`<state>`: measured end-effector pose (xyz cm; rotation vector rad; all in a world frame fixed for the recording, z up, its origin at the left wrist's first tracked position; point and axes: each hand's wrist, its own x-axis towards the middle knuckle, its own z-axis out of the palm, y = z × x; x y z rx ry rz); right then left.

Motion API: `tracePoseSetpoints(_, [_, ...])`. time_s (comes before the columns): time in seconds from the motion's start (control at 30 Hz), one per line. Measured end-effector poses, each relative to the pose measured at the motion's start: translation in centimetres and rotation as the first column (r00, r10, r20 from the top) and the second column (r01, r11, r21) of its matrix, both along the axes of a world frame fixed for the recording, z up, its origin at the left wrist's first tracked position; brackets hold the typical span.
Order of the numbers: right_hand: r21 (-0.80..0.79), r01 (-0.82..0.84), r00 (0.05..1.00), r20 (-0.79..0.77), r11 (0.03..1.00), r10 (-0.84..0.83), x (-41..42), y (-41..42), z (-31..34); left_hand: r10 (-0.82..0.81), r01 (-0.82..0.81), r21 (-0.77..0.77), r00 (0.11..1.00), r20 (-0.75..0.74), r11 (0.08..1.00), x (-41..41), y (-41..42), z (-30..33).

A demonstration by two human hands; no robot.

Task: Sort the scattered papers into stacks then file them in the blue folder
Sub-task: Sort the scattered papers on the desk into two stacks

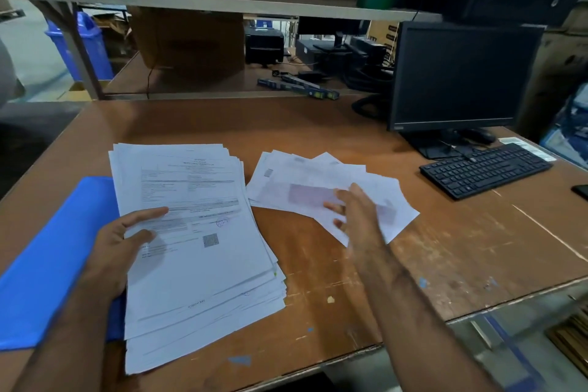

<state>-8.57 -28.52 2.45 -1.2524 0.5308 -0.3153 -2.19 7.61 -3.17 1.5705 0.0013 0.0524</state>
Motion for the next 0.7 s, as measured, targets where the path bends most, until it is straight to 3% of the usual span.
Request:
tracePoseSetpoints(0.17, [0.106, -0.411, 0.903, -0.092, 0.906, 0.420, -2.1, 8.1, -0.2, 0.017, -0.017, -0.009, 1.000, -0.010, 1.000, 0.3, 0.1, -0.3])
tracePoseSetpoints(0.3, [0.143, -0.511, 0.841, -0.123, 0.848, 0.527, -1.8, 10.6, 0.6, 0.022, -0.022, -0.009, 1.000, -0.009, 1.000, -0.1, -0.2, 0.2])
tracePoseSetpoints(0.37, [-0.059, -0.533, 0.838, -0.172, 0.844, 0.518, -1.5, 9.9, 1.5, 0.018, -0.018, -0.005, 1.000, -0.002, 1.000, -0.3, -0.3, 0.5])
tracePoseSetpoints(0.43, [-0.421, -0.428, 0.903, -0.171, 0.800, 0.393, 0.0, 8.3, 1.6, 0.013, -0.013, -0.003, 1.000, 0.013, 1.000, -0.3, -0.2, 0.4])
tracePoseSetpoints(0.47, [-0.629, -0.336, 0.936, -0.142, 0.701, 0.322, 1.0, 7.1, 1.2, 0.009, -0.009, -0.003, 1.000, 0.017, 1.000, -0.3, -0.2, 0.4])
tracePoseSetpoints(0.53, [-0.898, -0.308, 0.939, -0.234, 0.315, 0.251, 3.3, 4.3, -0.5, 0.006, -0.005, -0.006, 1.000, 0.021, 1.000, -0.2, -0.2, 0.3])
tracePoseSetpoints(0.6, [-0.882, -0.472, 0.868, -0.467, -0.012, 0.170, 4.5, 2.1, -3.0, 0.005, -0.005, -0.016, 1.000, 0.021, 1.000, -0.2, -0.2, 0.3])
tracePoseSetpoints(0.63, [-0.834, -0.546, 0.825, -0.552, -0.080, 0.122, 4.5, 1.5, -4.2, 0.009, -0.008, -0.024, 1.000, 0.015, 1.000, -0.2, -0.2, 0.2])
tracePoseSetpoints(0.7, [-0.796, -0.602, 0.793, -0.606, -0.069, 0.063, 4.5, 1.5, -6.1, 0.017, -0.016, -0.032, 1.000, 0.008, 0.999, 0.1, 0.0, -0.1])
